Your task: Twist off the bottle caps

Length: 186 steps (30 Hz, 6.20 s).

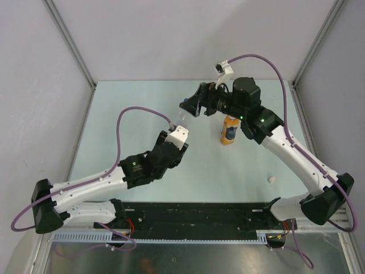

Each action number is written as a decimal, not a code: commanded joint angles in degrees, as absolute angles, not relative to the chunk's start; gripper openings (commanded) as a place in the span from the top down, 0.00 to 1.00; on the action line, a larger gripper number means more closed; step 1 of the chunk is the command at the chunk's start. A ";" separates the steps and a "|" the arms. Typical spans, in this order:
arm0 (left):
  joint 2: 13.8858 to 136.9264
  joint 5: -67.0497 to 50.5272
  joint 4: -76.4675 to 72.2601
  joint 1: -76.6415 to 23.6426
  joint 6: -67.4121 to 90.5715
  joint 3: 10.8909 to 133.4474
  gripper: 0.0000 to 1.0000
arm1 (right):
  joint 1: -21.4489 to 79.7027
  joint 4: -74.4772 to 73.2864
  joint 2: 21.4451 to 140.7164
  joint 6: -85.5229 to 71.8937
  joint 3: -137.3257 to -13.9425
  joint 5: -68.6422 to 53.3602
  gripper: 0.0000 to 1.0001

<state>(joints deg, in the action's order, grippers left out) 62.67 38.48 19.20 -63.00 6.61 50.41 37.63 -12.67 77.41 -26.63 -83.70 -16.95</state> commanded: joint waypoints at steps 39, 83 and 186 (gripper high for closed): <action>65.32 42.19 21.66 -65.35 6.95 54.52 1.00 | 36.68 -13.51 77.09 -25.48 -85.85 -17.19 0.78; 66.53 39.61 21.69 -65.30 7.57 54.19 1.00 | 27.34 -14.64 68.89 -23.25 -82.05 -17.76 0.96; 44.58 -42.76 -4.17 -31.37 20.76 42.55 1.00 | 34.93 -13.46 69.11 -9.03 -64.51 -19.71 0.02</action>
